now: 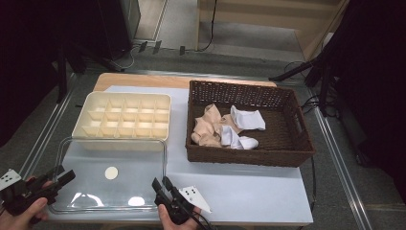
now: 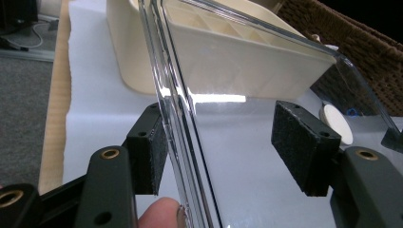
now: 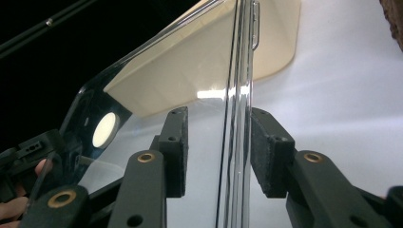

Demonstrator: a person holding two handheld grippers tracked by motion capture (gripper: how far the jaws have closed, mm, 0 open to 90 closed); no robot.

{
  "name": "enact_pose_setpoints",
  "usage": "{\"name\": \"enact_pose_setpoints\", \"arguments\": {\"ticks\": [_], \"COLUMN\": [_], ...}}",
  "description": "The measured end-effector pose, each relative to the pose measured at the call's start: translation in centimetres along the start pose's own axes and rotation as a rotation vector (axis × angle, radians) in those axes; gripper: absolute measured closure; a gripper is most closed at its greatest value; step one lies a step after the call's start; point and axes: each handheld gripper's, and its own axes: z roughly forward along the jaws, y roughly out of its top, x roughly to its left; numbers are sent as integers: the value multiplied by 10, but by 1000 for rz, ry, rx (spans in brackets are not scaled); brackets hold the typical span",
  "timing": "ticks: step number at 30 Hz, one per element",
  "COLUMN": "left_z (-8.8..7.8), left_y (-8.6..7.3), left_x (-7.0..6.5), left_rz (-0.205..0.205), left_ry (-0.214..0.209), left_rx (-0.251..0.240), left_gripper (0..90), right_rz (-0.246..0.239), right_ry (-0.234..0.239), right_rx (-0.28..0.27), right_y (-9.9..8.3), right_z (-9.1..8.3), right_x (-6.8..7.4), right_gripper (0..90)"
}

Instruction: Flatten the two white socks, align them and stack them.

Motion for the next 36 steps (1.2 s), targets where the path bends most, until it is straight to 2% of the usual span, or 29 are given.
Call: {"name": "enact_pose_setpoints", "arguments": {"ticks": [6,10,24,29,36], "left_z": [-2,0,14,17,19], "left_y": [-9,-14,-20,-21,-20], "left_x": [3,3,8,7,3], "left_rz": [-19,-21,-59,-57,-15], "left_ry": [-6,-7,27,53,82], "left_rx": [18,35,120,136,143], "left_gripper": [401,401,372,350,302], "right_rz": [-15,-7,-11,-7,-6], "right_ry": [-7,-17,-79,-87,-89], "right_rx": [9,22,70,97,104], "right_y": [-7,-11,-14,-13,-12], "right_z": [-5,-6,-4,-3,-2], "right_x": [1,-1,-2,-3,-3], "right_gripper": [622,619,618,618,618]}}
